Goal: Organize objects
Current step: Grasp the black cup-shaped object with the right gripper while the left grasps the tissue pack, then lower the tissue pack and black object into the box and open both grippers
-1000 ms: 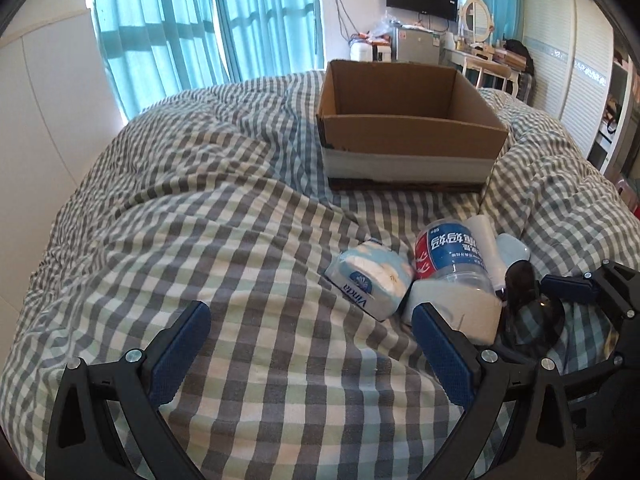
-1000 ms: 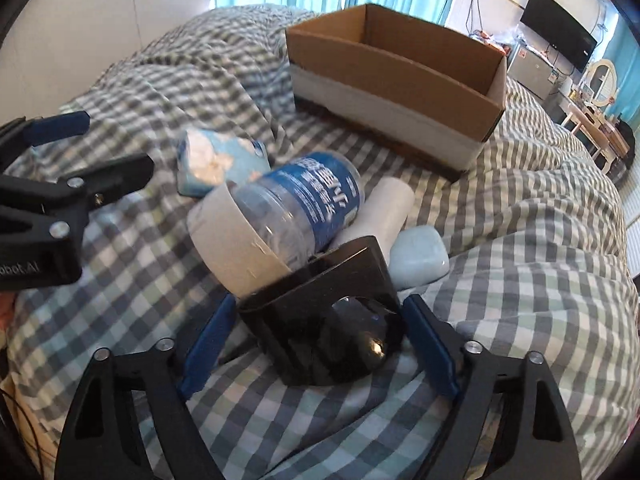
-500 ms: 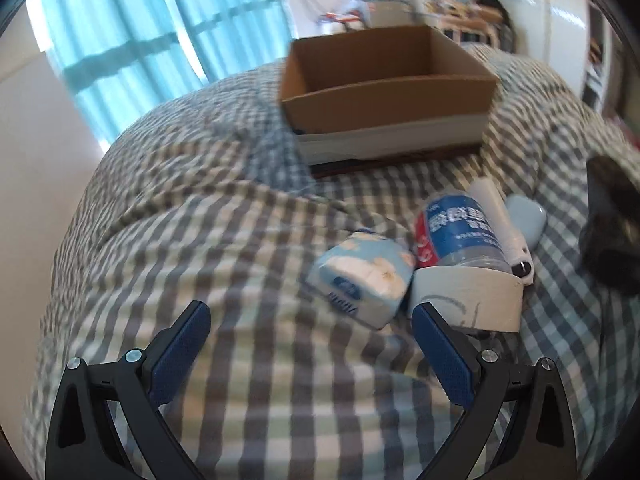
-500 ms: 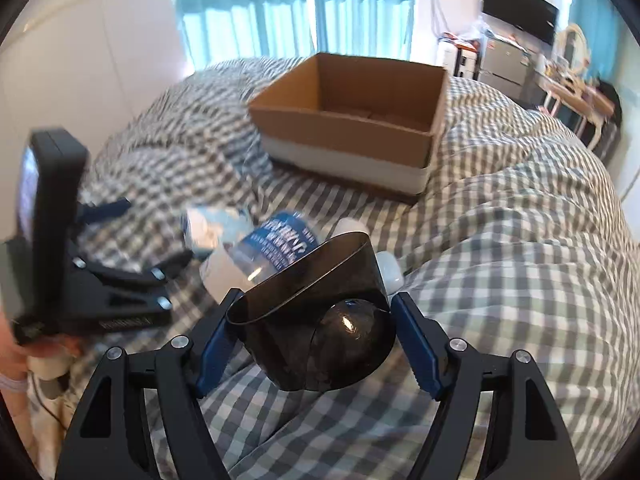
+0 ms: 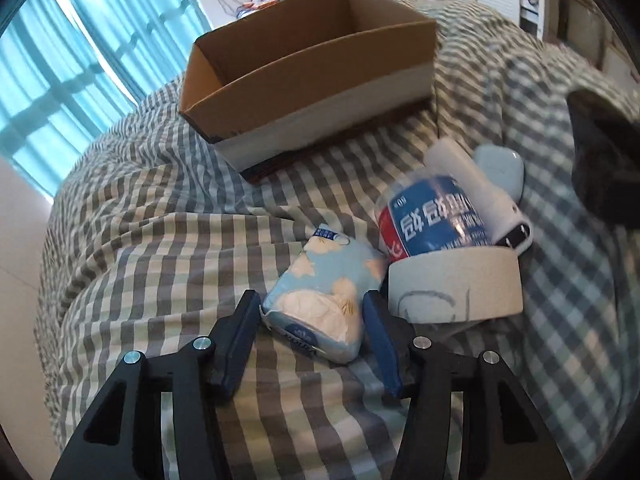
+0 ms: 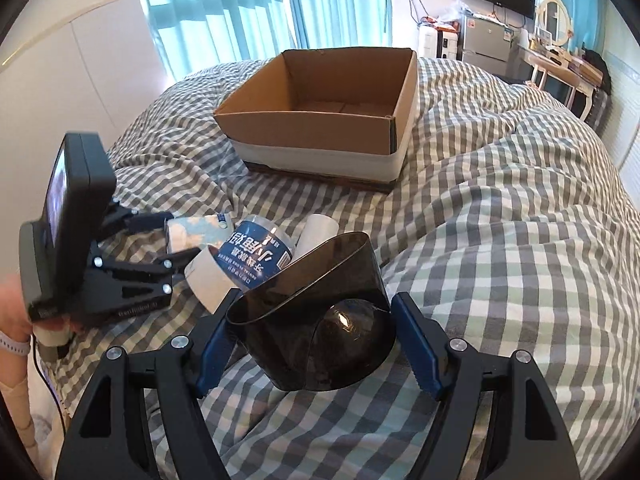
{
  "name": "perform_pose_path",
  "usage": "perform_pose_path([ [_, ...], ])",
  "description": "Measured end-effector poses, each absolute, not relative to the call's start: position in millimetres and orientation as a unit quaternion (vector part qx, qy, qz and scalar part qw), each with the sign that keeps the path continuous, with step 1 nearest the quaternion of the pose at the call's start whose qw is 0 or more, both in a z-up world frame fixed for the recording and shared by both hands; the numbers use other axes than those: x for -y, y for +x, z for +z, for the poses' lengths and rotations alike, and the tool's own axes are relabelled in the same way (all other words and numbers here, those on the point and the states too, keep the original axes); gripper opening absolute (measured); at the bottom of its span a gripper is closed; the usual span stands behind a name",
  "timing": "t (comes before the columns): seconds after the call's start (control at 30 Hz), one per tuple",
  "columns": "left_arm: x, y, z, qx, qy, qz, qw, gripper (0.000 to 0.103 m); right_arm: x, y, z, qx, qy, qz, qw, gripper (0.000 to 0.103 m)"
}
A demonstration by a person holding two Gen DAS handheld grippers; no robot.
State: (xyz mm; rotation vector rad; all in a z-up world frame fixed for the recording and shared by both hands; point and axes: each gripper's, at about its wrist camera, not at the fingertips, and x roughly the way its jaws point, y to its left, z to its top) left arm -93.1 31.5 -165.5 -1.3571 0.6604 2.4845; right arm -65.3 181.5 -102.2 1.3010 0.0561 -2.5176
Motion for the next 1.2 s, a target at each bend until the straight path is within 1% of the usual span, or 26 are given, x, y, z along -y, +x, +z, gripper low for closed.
perform_pose_path([
  [0.1,-32.6,-86.1,-162.7,-0.232,-0.455,0.853,0.111,0.05,-180.9,-62.4,-100.5,-0.025,0.452,-0.879,0.151,0.074],
  [0.17,-31.9,-81.3,-160.0,-0.228,-0.45,0.857,0.1,0.046,-179.1,-61.1,-98.4,-0.028,0.45,-0.88,0.151,0.074],
  [0.3,-25.9,-72.5,-151.9,-0.184,-0.456,0.868,0.073,0.039,-177.5,-60.8,-95.8,-0.026,0.445,-0.883,0.15,0.074],
  [0.37,-22.0,-70.0,-150.3,-0.163,-0.459,0.871,0.066,0.031,-175.5,-61.5,-96.3,-0.029,0.446,-0.882,0.15,0.074],
  [0.43,-17.2,-69.5,-148.8,-0.144,-0.461,0.874,0.06,0.028,-172.9,-60.5,-96.7,-0.033,0.447,-0.881,0.151,0.074],
  [0.47,-14.2,-69.1,-147.6,-0.135,-0.461,0.875,0.056,0.025,-171.6,-60.0,-96.9,-0.035,0.447,-0.881,0.151,0.074],
  [0.53,-11.8,-67.2,-145.8,-0.122,-0.457,0.879,0.053,0.022,-170.3,-59.5,-97.0,-0.037,0.448,-0.881,0.152,0.074],
  [0.8,-6.8,-53.7,-127.6,-0.094,-0.43,0.896,0.048,0.02,-167.1,-57.6,-94.0,-0.044,0.442,-0.884,0.15,0.074],
  [1.2,-8.8,-51.8,-64.9,-0.054,-0.371,0.926,0.055,0.02,-166.1,-58.5,-56.7,-0.048,0.391,-0.907,0.146,0.074],
])
